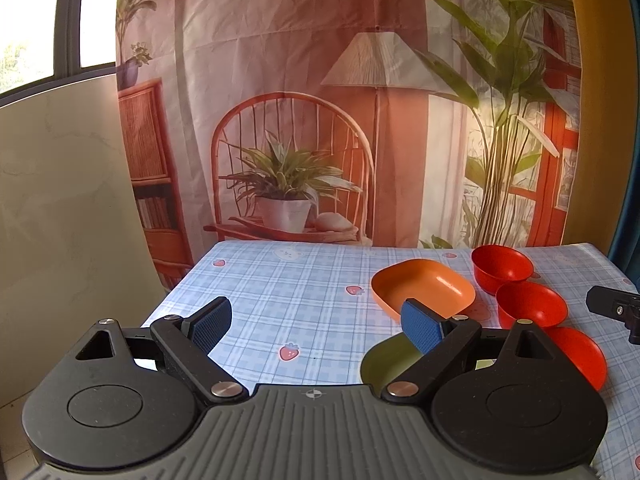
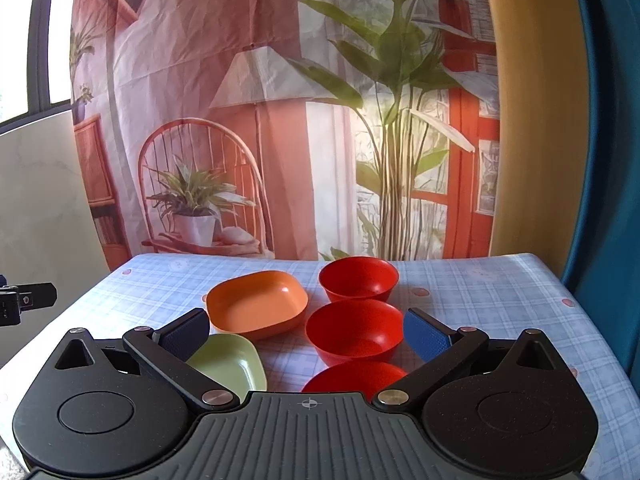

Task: Organize plates and bowls
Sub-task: 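Move the left gripper to the orange plate rim and close on it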

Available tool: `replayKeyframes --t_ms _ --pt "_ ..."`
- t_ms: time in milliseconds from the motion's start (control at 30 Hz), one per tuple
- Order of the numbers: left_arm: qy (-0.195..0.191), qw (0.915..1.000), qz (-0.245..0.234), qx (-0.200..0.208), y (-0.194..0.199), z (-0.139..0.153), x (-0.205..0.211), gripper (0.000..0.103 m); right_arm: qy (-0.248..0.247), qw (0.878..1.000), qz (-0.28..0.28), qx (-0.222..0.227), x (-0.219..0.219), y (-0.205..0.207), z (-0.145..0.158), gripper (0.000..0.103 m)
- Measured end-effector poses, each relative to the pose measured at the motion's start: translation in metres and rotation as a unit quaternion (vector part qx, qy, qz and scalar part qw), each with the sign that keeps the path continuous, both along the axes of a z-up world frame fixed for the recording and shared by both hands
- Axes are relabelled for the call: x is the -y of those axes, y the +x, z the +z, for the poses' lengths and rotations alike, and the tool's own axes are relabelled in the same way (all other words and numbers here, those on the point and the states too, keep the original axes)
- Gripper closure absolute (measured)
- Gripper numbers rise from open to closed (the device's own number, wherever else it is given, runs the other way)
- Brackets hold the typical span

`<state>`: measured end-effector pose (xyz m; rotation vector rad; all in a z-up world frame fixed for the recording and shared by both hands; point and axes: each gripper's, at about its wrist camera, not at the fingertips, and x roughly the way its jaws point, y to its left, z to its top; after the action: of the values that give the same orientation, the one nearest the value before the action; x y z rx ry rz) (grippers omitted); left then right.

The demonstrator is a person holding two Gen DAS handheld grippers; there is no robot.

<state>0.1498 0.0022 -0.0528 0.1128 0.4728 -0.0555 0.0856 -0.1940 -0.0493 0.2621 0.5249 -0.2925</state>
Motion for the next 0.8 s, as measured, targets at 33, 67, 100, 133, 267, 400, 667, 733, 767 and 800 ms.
replayKeyframes --t_ms 33,67,100,133,267,400,667,733,767,800 --pt "0.001 1.0000 -0.001 -0.005 0.002 -0.001 0.000 0.010 0.002 1.000 0.001 0.007 0.001 0.001 -0.001 0.000" --pt "0.001 0.9999 -0.001 -0.010 0.005 -0.003 0.001 0.010 0.003 1.000 0.000 0.013 0.003 0.002 -0.002 0.000" --pt "0.001 0.9999 -0.001 -0.015 0.007 -0.004 0.001 0.011 0.002 1.000 -0.001 0.016 0.004 0.003 -0.002 0.000" --pt "0.001 0.9998 -0.001 -0.020 0.010 -0.005 0.001 0.011 0.002 1.000 -0.002 0.015 0.005 0.005 -0.002 0.000" --pt "0.012 0.9994 0.002 -0.033 0.018 -0.008 0.004 0.012 0.022 1.000 0.000 0.016 0.015 0.012 -0.005 0.000" --pt "0.042 0.9988 0.002 -0.027 0.020 -0.010 0.010 0.012 0.024 1.000 -0.003 0.001 0.019 0.019 -0.009 0.000" --pt "0.022 0.9991 0.019 -0.032 0.035 -0.009 0.001 0.012 0.000 0.999 0.004 -0.036 0.017 0.034 -0.017 0.000" --pt "0.019 0.9991 0.021 -0.032 0.040 -0.007 -0.001 0.012 -0.004 0.999 0.007 -0.039 0.017 0.038 -0.017 0.000" --pt "0.017 0.9991 0.021 -0.033 0.043 -0.006 -0.002 0.012 -0.005 0.999 0.005 -0.038 0.018 0.040 -0.017 0.000" --pt "0.017 0.9990 0.023 -0.033 0.045 -0.006 -0.003 0.012 -0.005 0.999 0.003 -0.039 0.020 0.042 -0.017 0.000"
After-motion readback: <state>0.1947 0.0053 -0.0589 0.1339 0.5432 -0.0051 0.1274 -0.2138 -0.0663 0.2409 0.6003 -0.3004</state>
